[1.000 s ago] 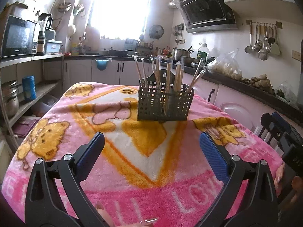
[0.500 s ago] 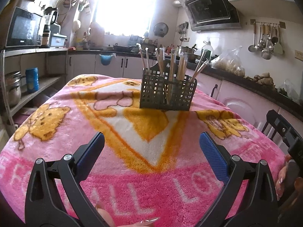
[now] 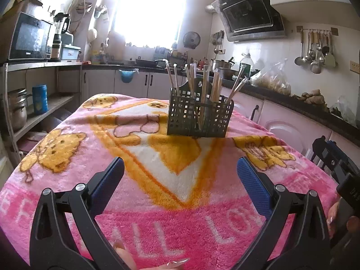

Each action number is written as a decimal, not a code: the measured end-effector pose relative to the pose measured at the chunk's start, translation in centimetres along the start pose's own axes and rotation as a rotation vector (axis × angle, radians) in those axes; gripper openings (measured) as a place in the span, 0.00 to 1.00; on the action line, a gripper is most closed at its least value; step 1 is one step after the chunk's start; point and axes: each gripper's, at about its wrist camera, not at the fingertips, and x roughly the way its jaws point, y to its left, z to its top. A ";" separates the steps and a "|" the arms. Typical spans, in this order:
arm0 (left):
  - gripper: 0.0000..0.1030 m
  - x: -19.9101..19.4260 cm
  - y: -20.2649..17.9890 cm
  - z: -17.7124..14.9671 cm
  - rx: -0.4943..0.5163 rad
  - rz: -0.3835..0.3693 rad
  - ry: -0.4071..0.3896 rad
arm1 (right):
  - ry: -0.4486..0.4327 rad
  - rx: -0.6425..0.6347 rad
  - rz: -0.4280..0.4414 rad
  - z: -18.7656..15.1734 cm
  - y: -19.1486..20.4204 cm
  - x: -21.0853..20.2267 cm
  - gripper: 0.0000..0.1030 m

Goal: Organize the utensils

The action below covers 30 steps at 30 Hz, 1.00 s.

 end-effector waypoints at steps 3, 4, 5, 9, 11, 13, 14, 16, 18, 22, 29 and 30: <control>0.89 0.0 -0.1 0.1 0.004 0.000 -0.004 | 0.000 0.002 -0.001 -0.1 0.0 0.0 0.94; 0.89 -0.1 -0.1 0.1 0.005 0.000 -0.005 | 0.001 0.005 0.001 -0.1 0.0 0.0 0.94; 0.89 -0.1 -0.1 0.1 0.004 -0.001 -0.004 | 0.001 0.006 0.000 -0.1 0.0 0.0 0.94; 0.89 -0.1 -0.1 0.2 0.006 0.002 -0.004 | -0.001 0.005 0.000 -0.1 -0.1 0.0 0.94; 0.89 -0.1 -0.2 0.2 0.009 0.003 -0.007 | -0.002 0.005 -0.001 -0.1 -0.1 0.0 0.94; 0.89 -0.2 -0.3 0.3 0.013 0.006 -0.010 | -0.001 0.006 0.001 -0.1 -0.1 0.0 0.94; 0.89 -0.2 -0.3 0.3 0.013 0.007 -0.011 | -0.001 0.005 -0.001 -0.1 -0.1 0.0 0.94; 0.89 -0.2 -0.3 0.3 0.012 0.005 -0.012 | -0.001 0.005 -0.001 -0.1 -0.1 0.0 0.94; 0.89 -0.3 -0.4 0.4 0.013 0.006 -0.011 | 0.000 0.004 -0.001 -0.1 -0.1 0.0 0.94; 0.89 -0.2 -0.4 0.3 0.013 0.005 -0.011 | 0.000 0.003 -0.001 -0.1 -0.1 -0.1 0.94; 0.89 -0.3 -0.4 0.3 0.014 0.006 -0.013 | 0.001 0.006 0.004 -0.2 -0.1 -0.2 0.94; 0.89 -0.3 -0.3 0.4 0.014 0.007 -0.014 | 0.001 0.006 0.004 -0.2 -0.1 -0.2 0.94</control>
